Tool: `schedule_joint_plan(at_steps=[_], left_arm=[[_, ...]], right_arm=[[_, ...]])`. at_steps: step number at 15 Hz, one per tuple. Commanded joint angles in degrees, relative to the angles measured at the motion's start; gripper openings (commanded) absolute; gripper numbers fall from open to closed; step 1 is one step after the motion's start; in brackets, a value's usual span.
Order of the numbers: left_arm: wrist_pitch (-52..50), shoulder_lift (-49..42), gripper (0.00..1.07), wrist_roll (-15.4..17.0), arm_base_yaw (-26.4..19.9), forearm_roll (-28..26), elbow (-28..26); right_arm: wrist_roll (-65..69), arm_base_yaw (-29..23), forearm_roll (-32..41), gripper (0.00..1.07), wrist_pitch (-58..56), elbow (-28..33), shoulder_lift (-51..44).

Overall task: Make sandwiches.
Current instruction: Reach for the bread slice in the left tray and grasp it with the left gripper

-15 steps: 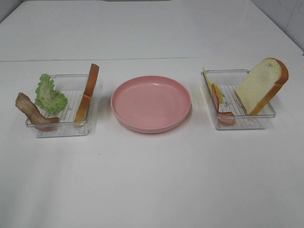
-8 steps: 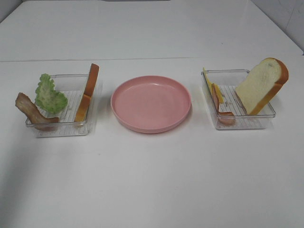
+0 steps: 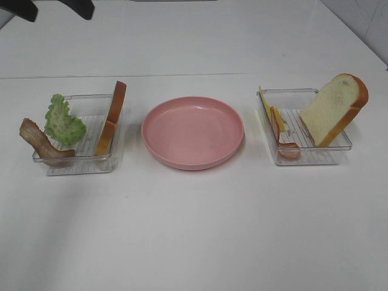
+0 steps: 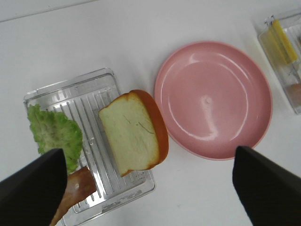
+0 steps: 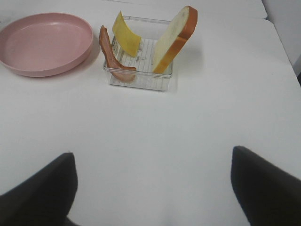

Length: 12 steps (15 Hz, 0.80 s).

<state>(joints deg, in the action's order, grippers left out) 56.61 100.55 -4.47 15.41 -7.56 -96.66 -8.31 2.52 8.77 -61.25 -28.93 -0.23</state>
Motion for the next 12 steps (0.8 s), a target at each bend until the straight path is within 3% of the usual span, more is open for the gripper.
schedule_joint_plan(at_steps=[1, 3, 5, 12], left_arm=[[11.29, 11.23, 0.88, 10.08, 5.9, 8.94, -13.12], [15.99, 18.11, 0.88, 14.9, 9.4, 13.58, -21.26], [15.99, 22.63, 0.88, 18.16, 12.49, 16.16, -25.84], [15.99, 27.9, 0.86, 19.19, 13.12, 19.19, -26.07]], right_arm=[[-0.57, 0.23, -0.17, 0.79, 0.29, 0.11, -1.2], [-0.57, 0.23, -0.17, 0.79, 0.29, 0.11, -1.2], [-0.57, 0.23, -0.17, 0.79, 0.29, 0.11, -1.2], [-0.57, 0.23, -0.17, 0.79, 0.29, 0.11, -1.2]])
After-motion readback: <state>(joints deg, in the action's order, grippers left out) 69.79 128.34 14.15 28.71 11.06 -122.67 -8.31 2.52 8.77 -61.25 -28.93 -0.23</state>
